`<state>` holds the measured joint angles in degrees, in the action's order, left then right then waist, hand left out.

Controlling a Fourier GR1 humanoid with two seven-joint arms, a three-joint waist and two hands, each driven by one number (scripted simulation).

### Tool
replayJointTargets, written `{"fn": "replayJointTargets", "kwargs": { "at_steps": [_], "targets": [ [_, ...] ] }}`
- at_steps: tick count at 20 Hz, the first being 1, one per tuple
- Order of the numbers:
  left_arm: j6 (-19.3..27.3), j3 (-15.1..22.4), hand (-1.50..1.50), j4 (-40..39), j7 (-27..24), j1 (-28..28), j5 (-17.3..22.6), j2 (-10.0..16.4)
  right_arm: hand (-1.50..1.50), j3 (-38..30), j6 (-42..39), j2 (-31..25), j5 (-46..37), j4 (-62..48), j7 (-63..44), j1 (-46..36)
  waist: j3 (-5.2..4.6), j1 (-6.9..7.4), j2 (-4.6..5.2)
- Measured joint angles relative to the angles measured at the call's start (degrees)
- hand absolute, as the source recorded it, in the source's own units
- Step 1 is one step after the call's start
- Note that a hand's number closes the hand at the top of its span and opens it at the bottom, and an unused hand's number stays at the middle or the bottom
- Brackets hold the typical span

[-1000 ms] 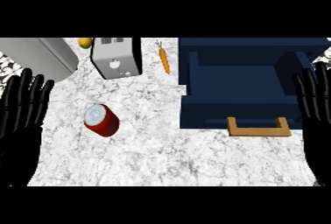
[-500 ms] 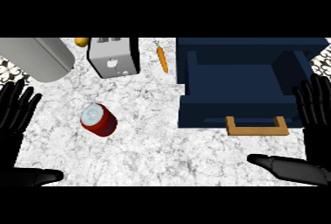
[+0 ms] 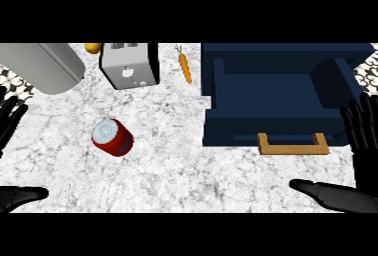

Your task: Pick up the can, place it into the drawer and close the drawer

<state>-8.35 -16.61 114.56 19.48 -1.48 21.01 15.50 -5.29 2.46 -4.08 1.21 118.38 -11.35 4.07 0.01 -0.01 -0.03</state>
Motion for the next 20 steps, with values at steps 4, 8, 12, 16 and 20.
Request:
{"fn": "replayJointTargets", "kwargs": {
  "at_steps": [4,8,12,16,20],
  "targets": [
    [-0.8,1.2,-1.5,-5.1,-2.2,2.1,-2.4,-1.1,-1.5,-0.7,-0.7,-0.2,0.3,-0.7,0.9,-0.2,0.0,-0.1,0.03],
    [-0.6,3.0,-1.5,-6.7,-2.2,2.5,-4.7,-2.5,-1.5,-2.5,-2.5,-0.8,2.0,-0.3,2.3,1.6,-0.01,-0.13,0.01],
    [-0.4,5.8,-1.5,-10.9,-7.2,1.4,-9.3,-5.4,-1.5,-3.2,-2.5,-0.8,2.2,-0.4,2.2,1.1,0.0,-0.15,0.04],
    [0.1,7.3,-1.5,-14.5,-10.5,0.7,-12.8,-7.1,-1.5,-3.8,-3.4,-0.6,2.7,1.3,2.5,3.4,-0.02,-0.17,0.02],
    [-0.1,7.9,-1.5,-19.4,-15.7,-0.4,-15.5,-8.2,-1.5,-4.3,-4.0,-0.7,2.9,1.7,2.4,3.4,-0.02,-0.13,0.02]
  ]
}}
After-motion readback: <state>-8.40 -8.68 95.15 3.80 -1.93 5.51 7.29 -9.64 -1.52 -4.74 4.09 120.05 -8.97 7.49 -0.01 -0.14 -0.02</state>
